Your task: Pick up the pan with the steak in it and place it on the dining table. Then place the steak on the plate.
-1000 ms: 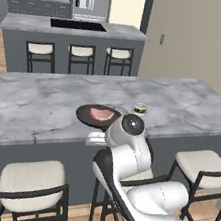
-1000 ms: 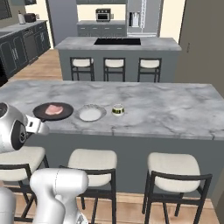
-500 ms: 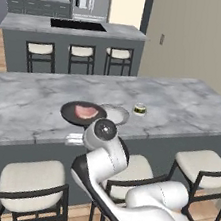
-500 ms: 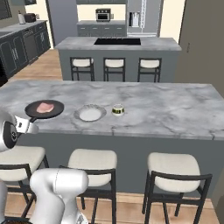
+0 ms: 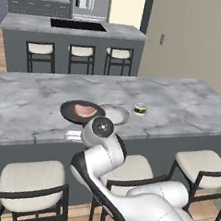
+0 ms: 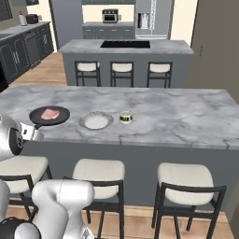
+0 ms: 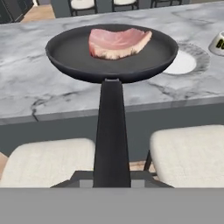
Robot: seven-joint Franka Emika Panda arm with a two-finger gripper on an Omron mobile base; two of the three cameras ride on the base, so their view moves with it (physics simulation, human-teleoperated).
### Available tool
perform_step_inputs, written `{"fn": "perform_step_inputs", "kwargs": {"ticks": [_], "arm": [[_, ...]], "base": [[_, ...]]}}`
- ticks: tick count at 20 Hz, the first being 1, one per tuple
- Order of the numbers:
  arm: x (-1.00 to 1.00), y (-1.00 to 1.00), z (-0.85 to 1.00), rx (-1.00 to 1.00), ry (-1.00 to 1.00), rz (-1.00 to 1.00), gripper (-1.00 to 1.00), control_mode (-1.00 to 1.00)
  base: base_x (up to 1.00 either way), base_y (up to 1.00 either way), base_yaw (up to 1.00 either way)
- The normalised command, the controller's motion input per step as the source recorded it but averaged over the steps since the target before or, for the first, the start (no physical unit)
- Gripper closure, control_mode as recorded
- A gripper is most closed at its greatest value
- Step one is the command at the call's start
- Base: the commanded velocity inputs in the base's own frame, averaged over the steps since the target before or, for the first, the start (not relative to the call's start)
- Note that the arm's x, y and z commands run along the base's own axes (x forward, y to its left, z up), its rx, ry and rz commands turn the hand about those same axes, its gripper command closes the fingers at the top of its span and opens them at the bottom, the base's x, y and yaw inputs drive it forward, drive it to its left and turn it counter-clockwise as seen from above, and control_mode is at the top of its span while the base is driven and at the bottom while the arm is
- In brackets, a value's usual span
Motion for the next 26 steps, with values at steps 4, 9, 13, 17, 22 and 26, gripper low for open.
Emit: {"fn": "perform_step_inputs", "kwargs": {"ticks": [4,9,13,17,22,26], "arm": [[0.64,0.17,-0.23,0.01,0.00,0.00,1.00,-1.00],[0.80,0.33,-0.26,0.00,0.00,-0.01,1.00,-1.00],[0.88,0.26,-0.20,0.00,0.01,0.00,1.00,-1.00],[0.76,0.04,-0.08,0.00,0.11,0.00,1.00,-1.00],[0.29,0.00,-0.15,-0.02,0.15,0.00,1.00,-1.00],[0.05,0.17,-0.34,-0.09,0.03,0.00,1.00,-1.00]], "base": [[0.00,0.00,0.00],[0.00,0.00,0.00],[0.00,0.00,0.00],[0.00,0.00,0.00],[0.00,0.00,0.00],[0.00,0.00,0.00]]}}
